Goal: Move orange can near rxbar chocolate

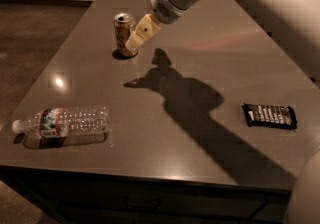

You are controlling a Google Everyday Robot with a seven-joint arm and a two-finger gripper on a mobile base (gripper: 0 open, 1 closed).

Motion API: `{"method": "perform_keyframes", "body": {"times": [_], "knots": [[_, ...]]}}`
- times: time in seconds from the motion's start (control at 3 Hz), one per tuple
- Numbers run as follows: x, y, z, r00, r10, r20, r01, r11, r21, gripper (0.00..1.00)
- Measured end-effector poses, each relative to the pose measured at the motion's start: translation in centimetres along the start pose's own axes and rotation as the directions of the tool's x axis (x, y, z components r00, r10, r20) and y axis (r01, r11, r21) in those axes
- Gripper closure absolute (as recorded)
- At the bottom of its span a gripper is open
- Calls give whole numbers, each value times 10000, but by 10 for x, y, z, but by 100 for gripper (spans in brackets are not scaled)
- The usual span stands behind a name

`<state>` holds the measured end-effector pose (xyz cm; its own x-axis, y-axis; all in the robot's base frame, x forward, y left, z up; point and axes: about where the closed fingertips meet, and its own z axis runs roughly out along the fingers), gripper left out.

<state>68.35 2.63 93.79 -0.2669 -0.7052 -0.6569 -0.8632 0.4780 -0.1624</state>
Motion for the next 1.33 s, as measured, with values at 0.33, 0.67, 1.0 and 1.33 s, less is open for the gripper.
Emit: {"method": "perform_keyframes", "body": {"times": [0.33,0.67,1.0,1.33], "knots": [[-14,-1,24,9999,81,127,-79,9998,-161,0],[-29,2,46,9997,95,222,-86,9991,-427,0],[-41,6,61,9997,1,256,17,9975,-702,0],[-46,7,74,9999,-38,137,51,9953,-969,19]]}}
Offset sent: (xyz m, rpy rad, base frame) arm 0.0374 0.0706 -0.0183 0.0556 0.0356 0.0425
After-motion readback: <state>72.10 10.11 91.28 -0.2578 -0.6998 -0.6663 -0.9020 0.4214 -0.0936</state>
